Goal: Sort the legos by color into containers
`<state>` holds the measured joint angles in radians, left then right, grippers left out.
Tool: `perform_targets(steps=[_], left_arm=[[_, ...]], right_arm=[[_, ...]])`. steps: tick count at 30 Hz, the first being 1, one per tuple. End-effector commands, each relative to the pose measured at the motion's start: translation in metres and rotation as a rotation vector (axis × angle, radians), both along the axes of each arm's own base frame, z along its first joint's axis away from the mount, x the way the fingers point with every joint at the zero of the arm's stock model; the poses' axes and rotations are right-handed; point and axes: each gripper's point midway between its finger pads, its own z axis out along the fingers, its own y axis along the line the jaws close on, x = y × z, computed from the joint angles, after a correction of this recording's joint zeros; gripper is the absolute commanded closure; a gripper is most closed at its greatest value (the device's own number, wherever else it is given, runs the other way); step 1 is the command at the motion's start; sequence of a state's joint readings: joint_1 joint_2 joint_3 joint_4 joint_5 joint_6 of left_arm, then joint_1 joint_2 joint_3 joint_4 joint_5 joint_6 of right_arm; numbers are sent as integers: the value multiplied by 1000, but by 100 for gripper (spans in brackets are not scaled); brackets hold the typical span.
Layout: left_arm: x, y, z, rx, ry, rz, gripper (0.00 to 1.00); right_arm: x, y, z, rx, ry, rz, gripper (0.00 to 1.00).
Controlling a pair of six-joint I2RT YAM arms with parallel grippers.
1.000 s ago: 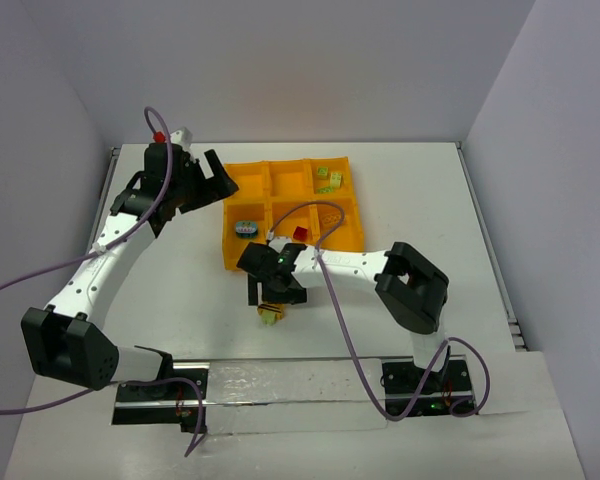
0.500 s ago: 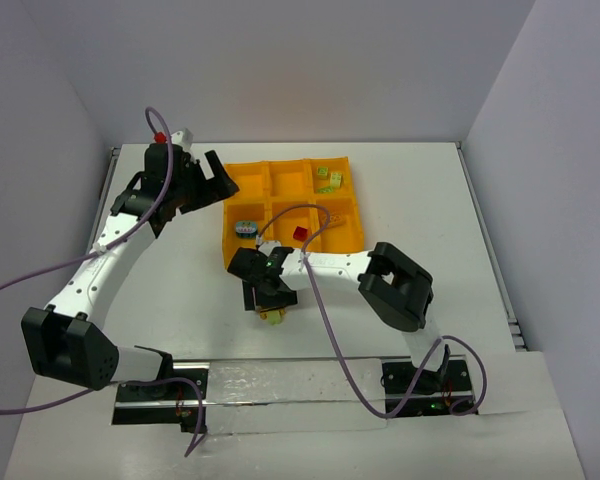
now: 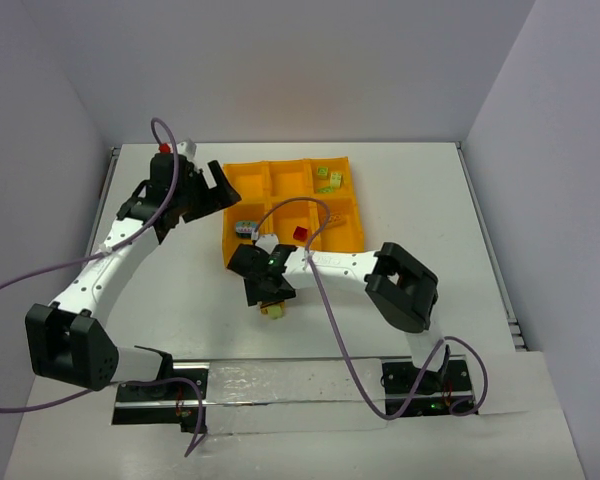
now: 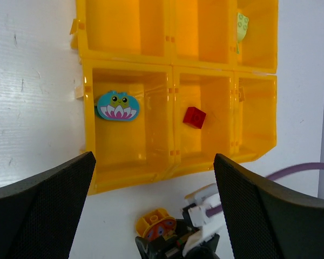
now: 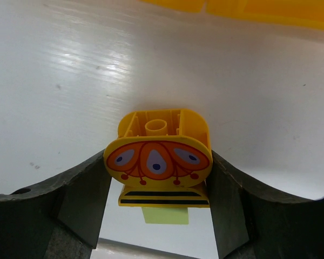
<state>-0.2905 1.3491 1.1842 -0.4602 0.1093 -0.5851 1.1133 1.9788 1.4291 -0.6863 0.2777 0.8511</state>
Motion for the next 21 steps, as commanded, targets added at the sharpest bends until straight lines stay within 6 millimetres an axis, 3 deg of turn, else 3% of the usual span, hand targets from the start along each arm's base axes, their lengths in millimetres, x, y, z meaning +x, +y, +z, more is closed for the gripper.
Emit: perform_targets(steps=[1, 5, 9, 12, 13, 14, 16, 18, 19, 21], left_arm=[[2, -2, 10, -47, -43, 9, 1], [-6, 8, 9, -18, -50, 36, 1], [-25, 12, 8, -43, -101, 11, 1], [-43, 1, 20, -149, -190, -61, 1], [-50, -2, 12, -183, -180, -70, 1], [-52, -7, 24, -221, -219, -89, 1], [-65, -15, 24, -286, -238, -134, 1], [-76, -33, 38, -401, -303, -241, 1], [-80, -35, 29, -425, -275, -238, 1], [-92, -52, 29, -523, -303, -322, 1]], right_arm=[[17, 1, 58, 89, -135, 27, 56], [24, -8, 84, 153, -149, 8, 56], [43, -29, 116, 231, -187, -71, 56], [63, -45, 133, 272, -221, -160, 55], [72, -53, 136, 282, -225, -195, 55], [75, -53, 138, 290, -227, -199, 55], [88, -60, 139, 303, -228, -240, 54], [99, -59, 144, 339, -222, -260, 54], [102, -58, 144, 352, -220, -264, 54], [110, -53, 150, 385, -217, -274, 54]])
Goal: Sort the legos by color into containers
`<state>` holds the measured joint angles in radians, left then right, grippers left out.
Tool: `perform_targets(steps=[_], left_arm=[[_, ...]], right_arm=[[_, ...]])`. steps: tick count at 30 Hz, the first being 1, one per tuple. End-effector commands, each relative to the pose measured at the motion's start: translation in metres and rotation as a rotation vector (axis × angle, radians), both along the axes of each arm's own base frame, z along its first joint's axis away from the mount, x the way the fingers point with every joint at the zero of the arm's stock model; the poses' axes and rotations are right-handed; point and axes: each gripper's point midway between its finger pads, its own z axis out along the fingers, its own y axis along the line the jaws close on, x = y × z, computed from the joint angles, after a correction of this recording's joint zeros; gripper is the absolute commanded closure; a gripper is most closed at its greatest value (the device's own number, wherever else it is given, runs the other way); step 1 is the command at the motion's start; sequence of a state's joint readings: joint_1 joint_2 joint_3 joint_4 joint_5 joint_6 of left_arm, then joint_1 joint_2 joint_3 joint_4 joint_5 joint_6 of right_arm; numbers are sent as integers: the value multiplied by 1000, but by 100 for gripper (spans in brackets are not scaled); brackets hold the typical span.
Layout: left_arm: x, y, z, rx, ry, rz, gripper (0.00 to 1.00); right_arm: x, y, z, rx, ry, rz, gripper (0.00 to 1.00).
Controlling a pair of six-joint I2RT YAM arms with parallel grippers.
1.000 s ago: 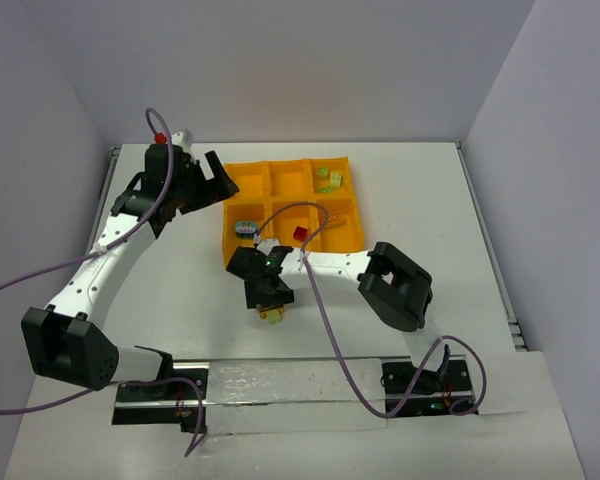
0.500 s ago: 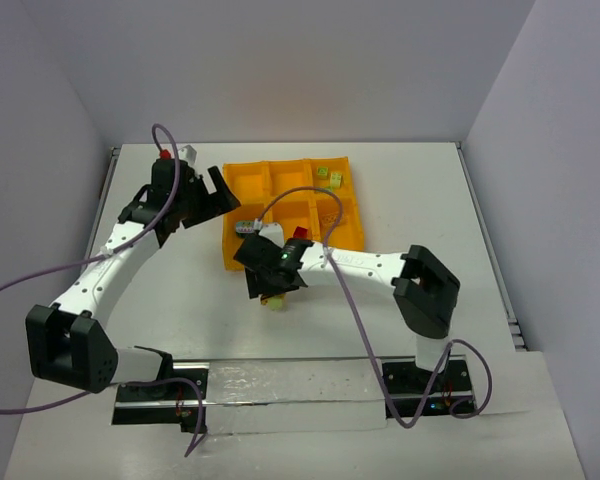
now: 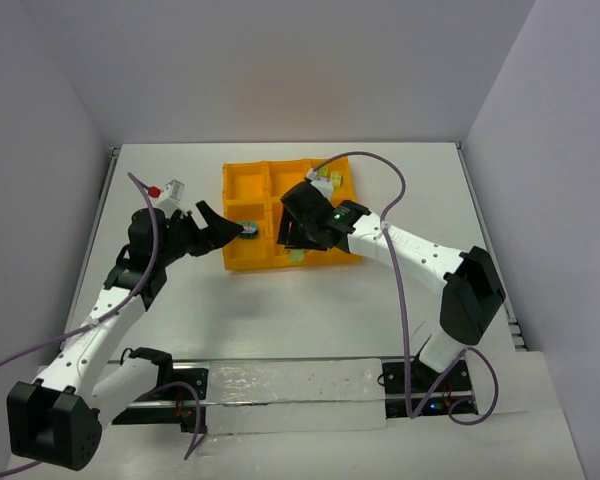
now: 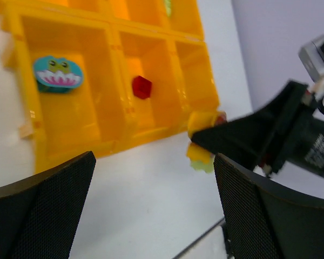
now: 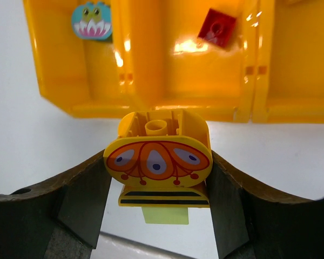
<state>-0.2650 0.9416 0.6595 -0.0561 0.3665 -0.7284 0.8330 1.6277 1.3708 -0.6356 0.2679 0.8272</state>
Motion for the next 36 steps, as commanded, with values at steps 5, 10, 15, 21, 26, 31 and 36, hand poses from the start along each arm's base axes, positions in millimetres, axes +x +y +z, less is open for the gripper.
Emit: perform_targets(steps=[5, 10, 15, 21, 26, 31, 36], left_arm=[[-30, -76, 27, -191, -160, -263, 1], [-35, -93, 21, -216, -157, -295, 1], [-33, -97, 9, -193, -156, -302, 4], [-39, -100, -11, -152, -137, -333, 9], [-39, -100, -17, -137, -127, -328, 9], [-35, -104, -21, -129, -110, -329, 9], [-30, -109, -22, -122, -106, -327, 13]], right_arm=[[23, 33, 31, 156, -28, -1, 54], [24, 40, 40, 195, -31, 8, 54], [21, 41, 45, 217, -31, 13, 53], [22, 40, 52, 228, -44, 13, 53], [22, 39, 60, 240, -59, 17, 53], [18, 42, 67, 268, -62, 32, 52], [17, 43, 70, 280, -63, 35, 52]])
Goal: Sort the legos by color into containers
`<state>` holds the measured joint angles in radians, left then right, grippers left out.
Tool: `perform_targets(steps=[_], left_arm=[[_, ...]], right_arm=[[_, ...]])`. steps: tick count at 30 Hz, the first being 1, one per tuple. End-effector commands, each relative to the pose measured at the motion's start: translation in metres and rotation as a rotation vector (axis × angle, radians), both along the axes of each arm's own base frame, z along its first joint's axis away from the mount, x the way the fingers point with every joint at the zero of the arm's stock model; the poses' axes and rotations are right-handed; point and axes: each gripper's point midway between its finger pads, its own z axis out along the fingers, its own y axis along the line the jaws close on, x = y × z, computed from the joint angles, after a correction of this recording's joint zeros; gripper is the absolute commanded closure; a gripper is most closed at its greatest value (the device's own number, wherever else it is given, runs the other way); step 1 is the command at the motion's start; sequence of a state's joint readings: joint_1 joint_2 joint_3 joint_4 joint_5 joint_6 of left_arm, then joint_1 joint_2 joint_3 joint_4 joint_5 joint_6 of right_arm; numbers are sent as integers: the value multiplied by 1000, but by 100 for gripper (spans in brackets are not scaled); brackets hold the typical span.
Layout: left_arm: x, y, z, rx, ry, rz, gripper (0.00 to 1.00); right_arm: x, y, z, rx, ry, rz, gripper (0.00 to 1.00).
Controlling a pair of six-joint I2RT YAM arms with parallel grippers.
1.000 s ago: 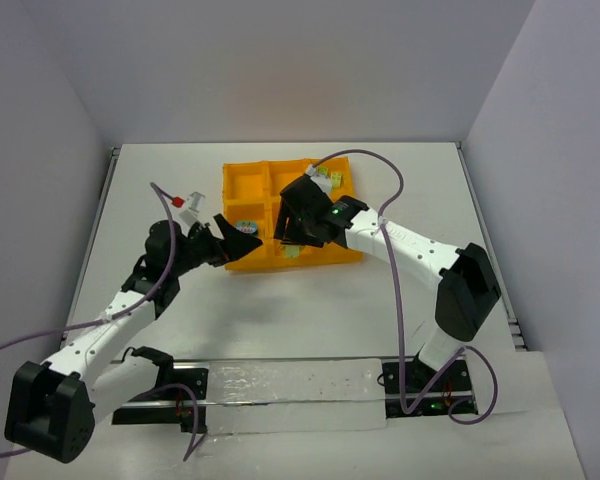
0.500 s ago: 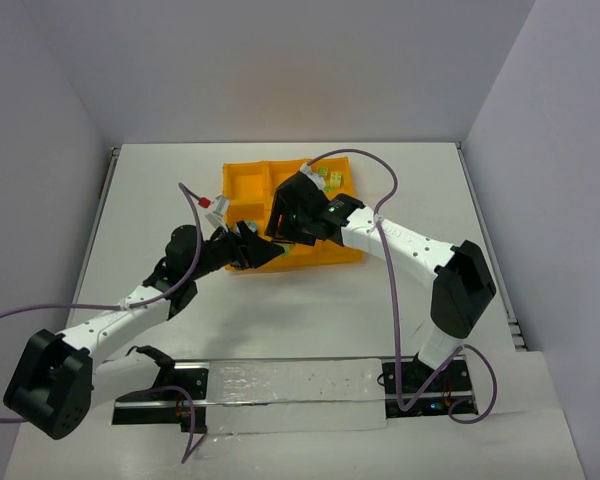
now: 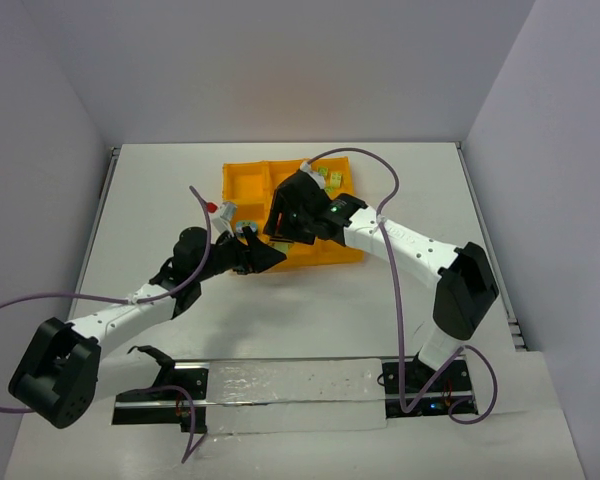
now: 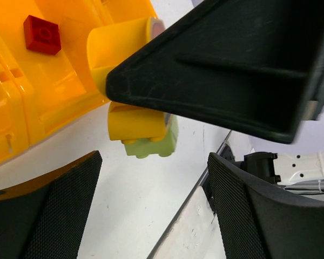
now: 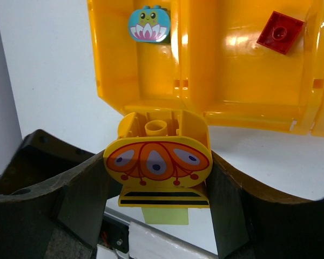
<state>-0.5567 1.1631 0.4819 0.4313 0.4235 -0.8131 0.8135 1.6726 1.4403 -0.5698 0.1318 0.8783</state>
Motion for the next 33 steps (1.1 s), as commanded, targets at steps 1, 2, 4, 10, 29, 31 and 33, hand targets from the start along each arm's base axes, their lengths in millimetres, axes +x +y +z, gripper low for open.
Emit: perform_targets(steps=[1, 2, 4, 10, 29, 31, 33], left_arm=[[12, -9, 23, -30, -86, 1, 14], [13, -10, 23, -32, -85, 4, 16], [14, -10, 25, -41, -85, 12, 19], [18, -11, 33, -76, -88, 34, 21], [24, -14, 43, -138, -77, 58, 48], [24, -14, 44, -140, -76, 63, 57], [23, -13, 46, -141, -78, 64, 64]], right_arm=[[8, 8, 52, 118, -93, -7, 52], [8, 7, 52, 118, -94, -7, 52], [7, 7, 51, 120, -93, -6, 52], [5, 9, 45, 117, -82, 0, 52], [3, 10, 47, 131, -84, 9, 52], [4, 9, 45, 127, -82, 6, 52], [4, 9, 45, 127, -83, 7, 52]])
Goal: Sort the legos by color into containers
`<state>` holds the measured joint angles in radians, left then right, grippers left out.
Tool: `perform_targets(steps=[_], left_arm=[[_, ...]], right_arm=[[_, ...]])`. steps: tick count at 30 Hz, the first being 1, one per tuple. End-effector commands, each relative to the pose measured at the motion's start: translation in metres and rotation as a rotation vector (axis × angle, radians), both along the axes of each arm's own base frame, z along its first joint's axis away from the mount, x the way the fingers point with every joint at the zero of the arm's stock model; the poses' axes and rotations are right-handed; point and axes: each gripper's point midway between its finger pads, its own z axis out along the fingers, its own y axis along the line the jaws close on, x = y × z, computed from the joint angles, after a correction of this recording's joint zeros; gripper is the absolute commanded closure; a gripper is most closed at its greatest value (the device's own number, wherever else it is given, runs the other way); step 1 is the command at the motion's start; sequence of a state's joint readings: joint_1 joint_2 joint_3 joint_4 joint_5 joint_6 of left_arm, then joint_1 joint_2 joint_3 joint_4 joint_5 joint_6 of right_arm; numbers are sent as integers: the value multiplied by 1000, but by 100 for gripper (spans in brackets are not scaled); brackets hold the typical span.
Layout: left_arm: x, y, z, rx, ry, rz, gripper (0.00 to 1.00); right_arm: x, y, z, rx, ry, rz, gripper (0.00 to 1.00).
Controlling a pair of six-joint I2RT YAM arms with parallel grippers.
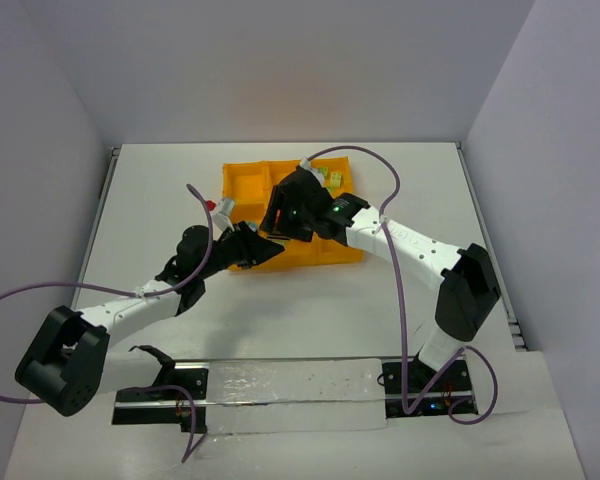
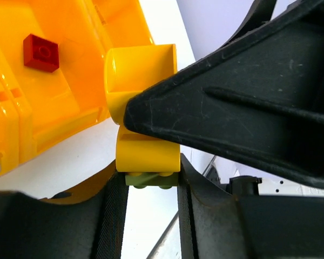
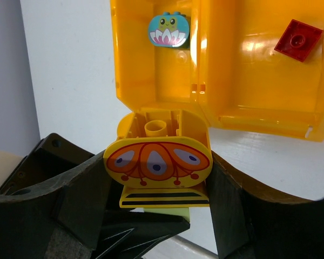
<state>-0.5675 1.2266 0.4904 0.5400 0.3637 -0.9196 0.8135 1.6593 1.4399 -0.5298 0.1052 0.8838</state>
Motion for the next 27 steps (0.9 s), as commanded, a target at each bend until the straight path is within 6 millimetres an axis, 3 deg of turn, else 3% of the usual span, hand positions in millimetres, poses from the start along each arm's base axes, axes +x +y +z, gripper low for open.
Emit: perform_targets(steps=[1, 2, 4, 6, 10, 12, 19, 25, 27], left_arm=[[7, -5, 39, -58, -113, 2, 76], [7, -5, 40, -55, -115, 0, 88], [6, -5, 38, -44, -108, -1, 99], [5, -4, 38, -39, -106, -5, 100], [-4, 1, 37, -34, -110, -11, 100], [-8, 3, 36, -24, -116, -17, 100], [-17, 17, 25, 39, -105, -51, 100], [-22, 31, 16, 6, -67, -122, 100], [-29, 27, 16, -26, -48, -176, 100]], right_arm=[[3, 1, 32, 72, -61, -9, 52], [3, 1, 30, 69, -59, -7, 51], [2, 1, 29, 66, -55, -5, 48], [2, 1, 27, 65, -52, 0, 44], [-1, 2, 27, 67, -59, 24, 14], [-3, 1, 30, 68, -69, 37, 3], [-7, -12, 51, 53, -137, 72, 0], [-10, -44, 84, 62, -245, 77, 0], [-10, -53, 94, 80, -298, 116, 1]])
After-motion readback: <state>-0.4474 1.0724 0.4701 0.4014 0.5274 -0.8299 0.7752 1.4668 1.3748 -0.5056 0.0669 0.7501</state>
